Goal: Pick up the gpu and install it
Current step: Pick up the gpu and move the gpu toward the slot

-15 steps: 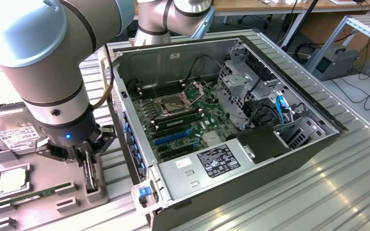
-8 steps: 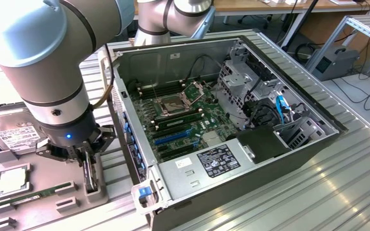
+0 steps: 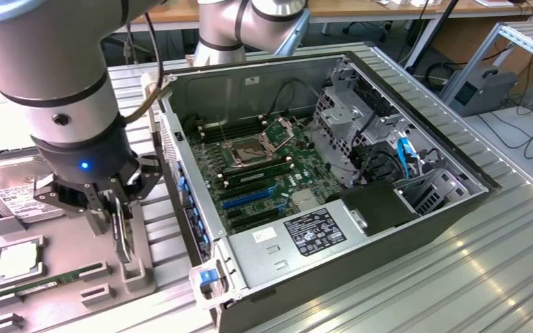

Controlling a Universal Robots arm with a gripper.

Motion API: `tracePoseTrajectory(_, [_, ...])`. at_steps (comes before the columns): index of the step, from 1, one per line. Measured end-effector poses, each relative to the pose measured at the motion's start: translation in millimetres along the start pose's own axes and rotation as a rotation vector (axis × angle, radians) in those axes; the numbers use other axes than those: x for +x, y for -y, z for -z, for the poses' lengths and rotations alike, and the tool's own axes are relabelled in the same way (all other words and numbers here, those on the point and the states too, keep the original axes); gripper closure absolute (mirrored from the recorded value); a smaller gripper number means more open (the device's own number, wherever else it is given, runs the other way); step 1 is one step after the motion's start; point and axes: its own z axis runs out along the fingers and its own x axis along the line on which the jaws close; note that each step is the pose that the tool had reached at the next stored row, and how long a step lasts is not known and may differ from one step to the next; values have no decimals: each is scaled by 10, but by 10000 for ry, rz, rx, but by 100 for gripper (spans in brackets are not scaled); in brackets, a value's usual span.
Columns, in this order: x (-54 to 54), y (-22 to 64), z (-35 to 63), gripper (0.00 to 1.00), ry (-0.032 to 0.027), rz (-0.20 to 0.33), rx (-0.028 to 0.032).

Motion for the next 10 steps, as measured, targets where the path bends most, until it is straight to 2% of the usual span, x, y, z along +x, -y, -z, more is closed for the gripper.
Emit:
tracePoseTrajectory(8, [-7,-12,351,73,0,0,0])
tracePoseTrajectory(10, [-11,-18,529,73,0,0,1])
